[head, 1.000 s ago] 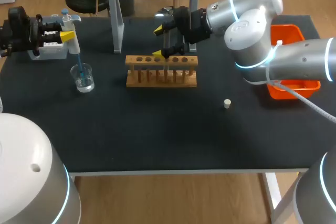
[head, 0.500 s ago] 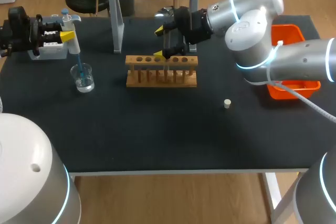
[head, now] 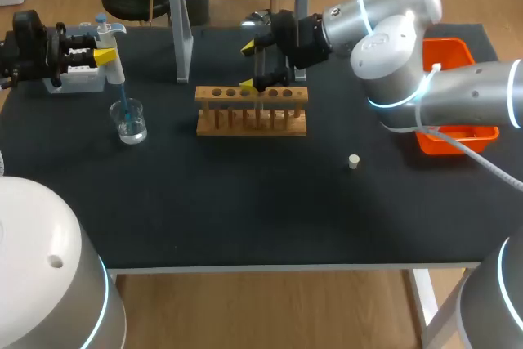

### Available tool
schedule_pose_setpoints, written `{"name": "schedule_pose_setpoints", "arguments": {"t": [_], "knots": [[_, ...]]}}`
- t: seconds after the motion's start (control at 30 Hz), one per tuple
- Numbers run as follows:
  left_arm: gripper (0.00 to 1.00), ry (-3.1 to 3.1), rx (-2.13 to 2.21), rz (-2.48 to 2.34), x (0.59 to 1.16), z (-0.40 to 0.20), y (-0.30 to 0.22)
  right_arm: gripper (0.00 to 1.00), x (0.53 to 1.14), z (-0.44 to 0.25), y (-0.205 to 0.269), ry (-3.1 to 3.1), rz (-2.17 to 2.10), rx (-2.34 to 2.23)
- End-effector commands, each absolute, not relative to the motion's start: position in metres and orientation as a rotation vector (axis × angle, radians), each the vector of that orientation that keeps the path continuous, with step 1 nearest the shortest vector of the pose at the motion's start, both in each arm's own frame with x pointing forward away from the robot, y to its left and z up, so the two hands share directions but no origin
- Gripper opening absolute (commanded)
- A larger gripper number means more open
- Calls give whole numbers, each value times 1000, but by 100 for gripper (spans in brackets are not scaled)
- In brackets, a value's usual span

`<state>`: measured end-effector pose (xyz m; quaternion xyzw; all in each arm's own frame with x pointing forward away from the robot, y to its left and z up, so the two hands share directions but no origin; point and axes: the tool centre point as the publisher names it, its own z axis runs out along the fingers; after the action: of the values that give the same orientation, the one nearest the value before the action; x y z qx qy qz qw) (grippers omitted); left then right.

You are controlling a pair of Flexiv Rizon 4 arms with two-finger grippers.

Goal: Invert the test tube, pick up the pipette, mount the tip to pipette, aspirate from beaker and dispense into the tube, eject the tip, return the pipette, and cap with the stopper.

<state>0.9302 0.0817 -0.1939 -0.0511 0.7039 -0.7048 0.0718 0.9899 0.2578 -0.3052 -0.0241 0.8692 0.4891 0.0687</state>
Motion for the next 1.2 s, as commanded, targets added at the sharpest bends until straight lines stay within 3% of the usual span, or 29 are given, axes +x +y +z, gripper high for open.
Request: {"name": "schedule_pose_setpoints", "arguments": {"t": [0.03, 0.67, 1.2], "knots": [[0, 2118, -153, -2119, 931, -193, 82, 100, 990, -304, 257, 2623, 1468, -74], [0, 2121, -123, -2061, 922, -167, 75, 100, 990, -304, 257, 2623, 1468, -74], [0, 2157, -62, -1961, 918, -90, 50, 100, 990, -304, 257, 2623, 1468, -74]]}}
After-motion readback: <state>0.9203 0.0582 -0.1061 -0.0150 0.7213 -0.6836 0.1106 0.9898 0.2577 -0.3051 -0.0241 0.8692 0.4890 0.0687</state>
